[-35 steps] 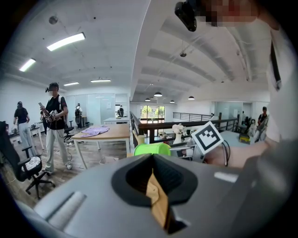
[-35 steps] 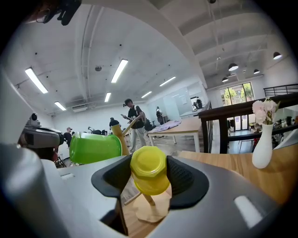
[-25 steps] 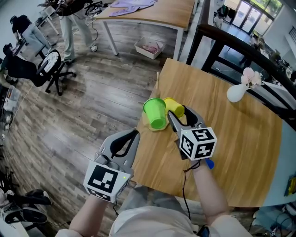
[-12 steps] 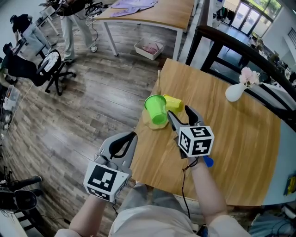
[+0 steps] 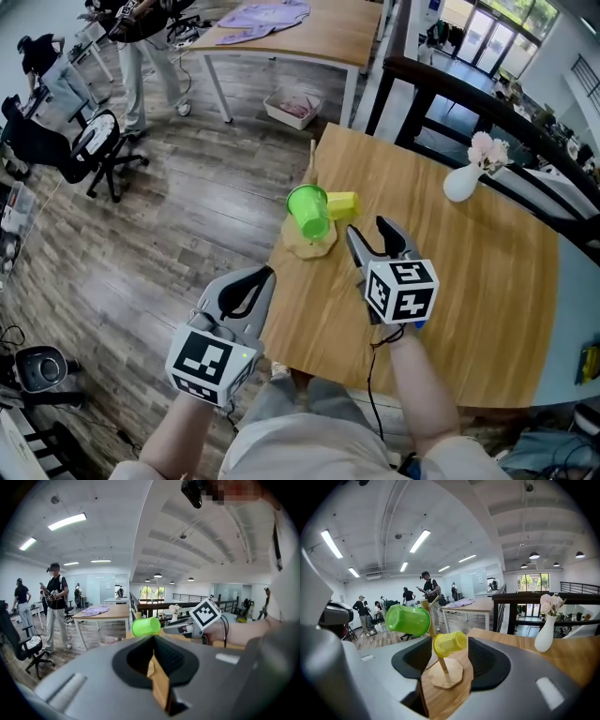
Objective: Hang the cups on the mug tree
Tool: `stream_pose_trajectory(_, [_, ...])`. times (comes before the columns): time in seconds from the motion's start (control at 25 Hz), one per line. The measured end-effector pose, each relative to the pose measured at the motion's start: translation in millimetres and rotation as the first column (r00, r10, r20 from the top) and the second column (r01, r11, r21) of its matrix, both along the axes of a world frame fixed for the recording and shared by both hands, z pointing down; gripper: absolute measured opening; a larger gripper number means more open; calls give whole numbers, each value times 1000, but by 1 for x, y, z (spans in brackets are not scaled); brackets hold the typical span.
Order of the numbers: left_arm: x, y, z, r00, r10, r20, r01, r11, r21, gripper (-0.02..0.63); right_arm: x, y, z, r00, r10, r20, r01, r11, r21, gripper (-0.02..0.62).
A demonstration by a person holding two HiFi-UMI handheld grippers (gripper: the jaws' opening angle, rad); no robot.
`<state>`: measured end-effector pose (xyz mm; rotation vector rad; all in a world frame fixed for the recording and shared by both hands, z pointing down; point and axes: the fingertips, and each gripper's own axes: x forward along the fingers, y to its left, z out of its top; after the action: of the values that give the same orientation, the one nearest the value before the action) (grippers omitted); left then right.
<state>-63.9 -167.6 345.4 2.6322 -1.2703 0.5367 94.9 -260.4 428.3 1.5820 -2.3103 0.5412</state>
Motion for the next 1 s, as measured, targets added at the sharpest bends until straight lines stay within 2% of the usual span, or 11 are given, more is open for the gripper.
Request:
stream_pose_trajectory(0.36, [-1, 23, -30, 1000, 26, -15, -25, 998, 57, 2, -1, 46, -62, 1000, -4, 23, 1, 993, 120, 158])
stream_pose_trajectory(0.56, [-1, 36, -51, 999, 44, -28, -42, 995, 92, 2, -5, 77, -99, 999, -22, 46, 14, 985, 171, 142])
stream_pose_trajectory(1.0, [-9, 74, -73, 996, 66, -63, -57, 989, 136, 2, -19, 153, -182, 995, -50, 91, 17, 944, 329, 63])
